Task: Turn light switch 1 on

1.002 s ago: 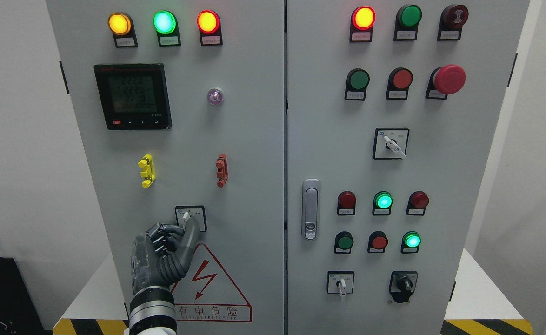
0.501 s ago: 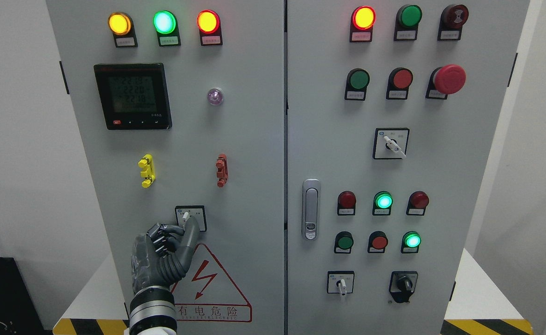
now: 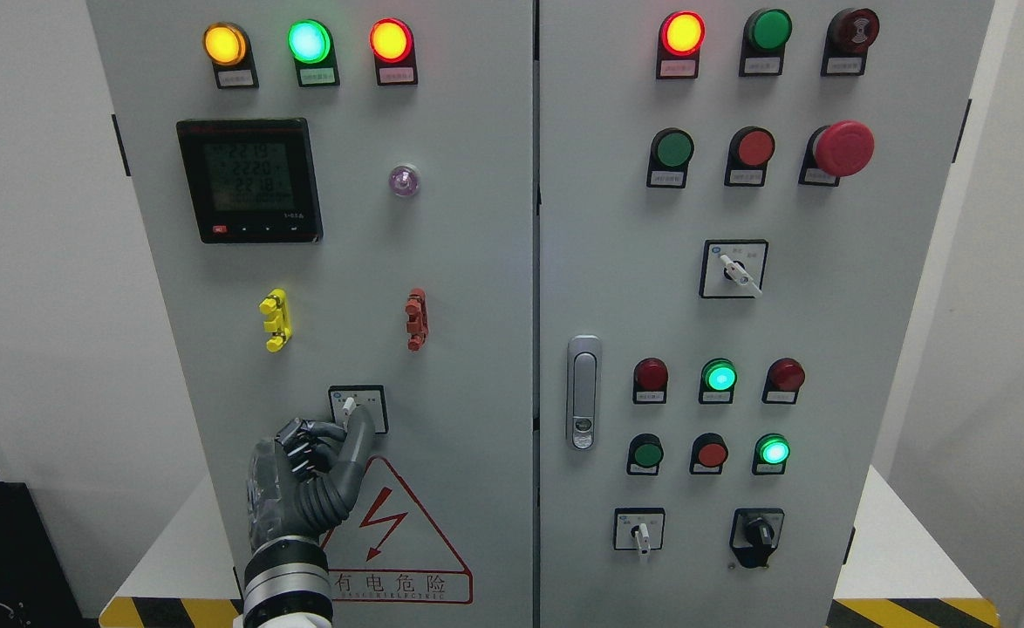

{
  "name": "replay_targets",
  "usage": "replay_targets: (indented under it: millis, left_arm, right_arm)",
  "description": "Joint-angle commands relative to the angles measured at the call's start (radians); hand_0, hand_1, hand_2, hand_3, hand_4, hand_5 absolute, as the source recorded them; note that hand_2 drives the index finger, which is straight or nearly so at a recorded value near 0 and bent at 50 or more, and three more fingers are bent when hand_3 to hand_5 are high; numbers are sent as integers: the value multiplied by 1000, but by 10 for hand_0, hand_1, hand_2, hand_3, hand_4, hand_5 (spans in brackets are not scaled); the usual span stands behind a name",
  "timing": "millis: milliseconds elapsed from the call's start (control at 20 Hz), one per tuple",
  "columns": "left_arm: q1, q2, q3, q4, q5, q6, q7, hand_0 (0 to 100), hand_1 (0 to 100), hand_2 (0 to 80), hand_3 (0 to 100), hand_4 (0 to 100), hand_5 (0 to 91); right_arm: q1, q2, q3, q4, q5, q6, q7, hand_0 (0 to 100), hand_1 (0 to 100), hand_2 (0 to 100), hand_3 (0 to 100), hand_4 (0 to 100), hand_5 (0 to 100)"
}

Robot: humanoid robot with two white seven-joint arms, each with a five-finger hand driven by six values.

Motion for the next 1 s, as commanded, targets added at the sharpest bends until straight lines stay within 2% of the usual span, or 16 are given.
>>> replay_targets:
  millis: [0, 301, 601, 952]
  left_arm:
    - [-1, 0, -2, 0, 1, -5, -3, 751, 564, 645, 968, 926, 842]
    - [0, -2, -4, 0, 3, -3, -3, 785, 556, 648, 972, 931, 844]
    - [-1, -2, -4, 0, 4, -5, -3, 858, 566, 648, 973, 932, 845]
    - [-4, -2, -15, 0, 6, -5, -4, 870, 559, 647, 974, 935, 845]
  right_arm:
    - [0, 0, 0, 0, -25, -1, 0, 0, 0, 0, 0, 0, 0]
    - [0, 0, 0, 0, -25, 0, 0, 0, 0, 0, 0, 0, 0]
    - [0, 0, 0, 0, -25, -1, 0, 0, 0, 0, 0, 0, 0]
    - [0, 0, 0, 0, -25, 0, 0, 0, 0, 0, 0, 0, 0]
